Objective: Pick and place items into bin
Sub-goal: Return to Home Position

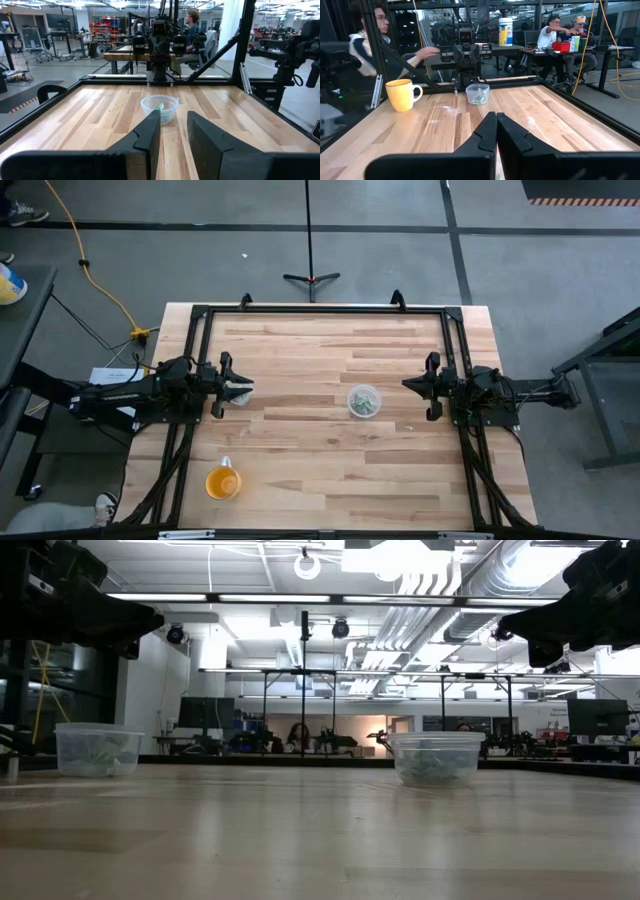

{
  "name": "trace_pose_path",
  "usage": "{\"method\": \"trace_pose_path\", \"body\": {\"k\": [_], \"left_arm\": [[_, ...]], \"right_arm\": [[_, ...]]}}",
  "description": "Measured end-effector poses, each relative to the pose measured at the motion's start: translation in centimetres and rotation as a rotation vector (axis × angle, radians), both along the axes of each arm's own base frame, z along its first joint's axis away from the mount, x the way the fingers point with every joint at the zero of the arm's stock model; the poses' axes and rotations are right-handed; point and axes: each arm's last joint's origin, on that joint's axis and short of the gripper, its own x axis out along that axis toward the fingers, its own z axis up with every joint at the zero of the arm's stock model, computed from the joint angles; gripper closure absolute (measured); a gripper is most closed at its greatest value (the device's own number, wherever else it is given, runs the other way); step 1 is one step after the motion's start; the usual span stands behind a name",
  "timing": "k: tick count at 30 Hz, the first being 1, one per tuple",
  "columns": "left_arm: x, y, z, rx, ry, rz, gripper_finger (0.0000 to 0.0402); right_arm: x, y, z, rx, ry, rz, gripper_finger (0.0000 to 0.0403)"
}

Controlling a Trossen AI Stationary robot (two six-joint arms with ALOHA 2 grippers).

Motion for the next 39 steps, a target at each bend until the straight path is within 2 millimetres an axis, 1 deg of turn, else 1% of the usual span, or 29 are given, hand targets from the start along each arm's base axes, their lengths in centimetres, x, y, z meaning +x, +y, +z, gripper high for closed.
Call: {"method": "trace_pose_path", "body": {"k": [22, 39], "left_arm": [[0.0, 0.01, 0.0, 0.0, 0.0, 0.002, 0.0271], [0.0, 0.01, -0.01, 0.0, 0.0, 0.002, 0.027]], "right_arm": [[0.0, 0.0, 0.0, 0.0, 0.0, 0.0, 0.0396], [0.0, 0.0, 0.0, 0.0, 0.0, 0.0, 0.04]]}}
